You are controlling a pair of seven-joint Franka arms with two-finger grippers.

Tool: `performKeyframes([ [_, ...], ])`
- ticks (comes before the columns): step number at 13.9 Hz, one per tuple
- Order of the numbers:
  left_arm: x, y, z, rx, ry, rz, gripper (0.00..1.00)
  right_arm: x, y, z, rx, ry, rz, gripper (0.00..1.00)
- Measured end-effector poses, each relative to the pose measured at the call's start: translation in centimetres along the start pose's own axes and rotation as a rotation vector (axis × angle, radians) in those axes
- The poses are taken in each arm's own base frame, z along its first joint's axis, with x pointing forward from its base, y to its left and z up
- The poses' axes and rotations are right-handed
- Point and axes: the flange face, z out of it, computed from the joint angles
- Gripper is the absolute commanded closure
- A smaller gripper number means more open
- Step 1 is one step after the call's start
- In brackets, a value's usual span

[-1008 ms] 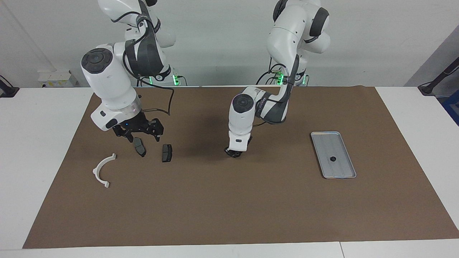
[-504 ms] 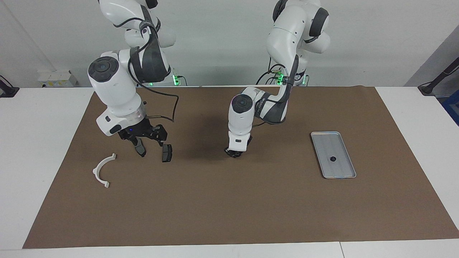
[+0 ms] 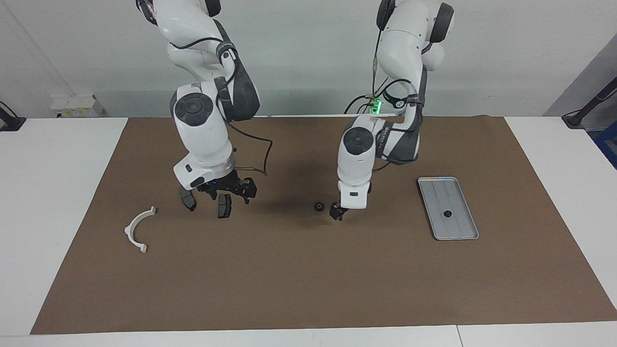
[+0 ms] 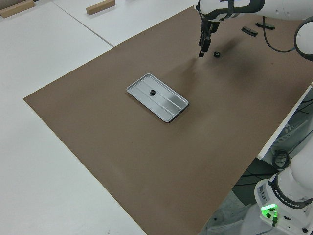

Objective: Place bearing gear from tray to pile

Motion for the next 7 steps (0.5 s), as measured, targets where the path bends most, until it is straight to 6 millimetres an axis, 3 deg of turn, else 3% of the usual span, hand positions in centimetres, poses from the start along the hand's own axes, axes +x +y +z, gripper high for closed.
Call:
performKeyframes([
  [2, 5.0, -5.3, 0.0, 0.017, -0.019, 0.097, 0.03, -0.9, -3.5, 0.9, 0.002, 0.017, 0.051, 0.00],
  [4, 9.8, -11.3, 1.3, 0.027, -0.045, 0.206, 0.11, -2.2, -7.8, 2.3, -0.005, 0.035, 0.105, 0.00],
  [6, 14.2, -16.7, 2.7, 0.007, -0.036, 0.290, 0.21, -3.5, -11.9, 4.0, -0.011, 0.041, 0.161, 0.00],
  [7, 15.8, -19.0, 3.3, 0.002, -0.034, 0.318, 0.31, -4.2, -13.4, 4.9, -0.016, 0.039, 0.186, 0.00],
])
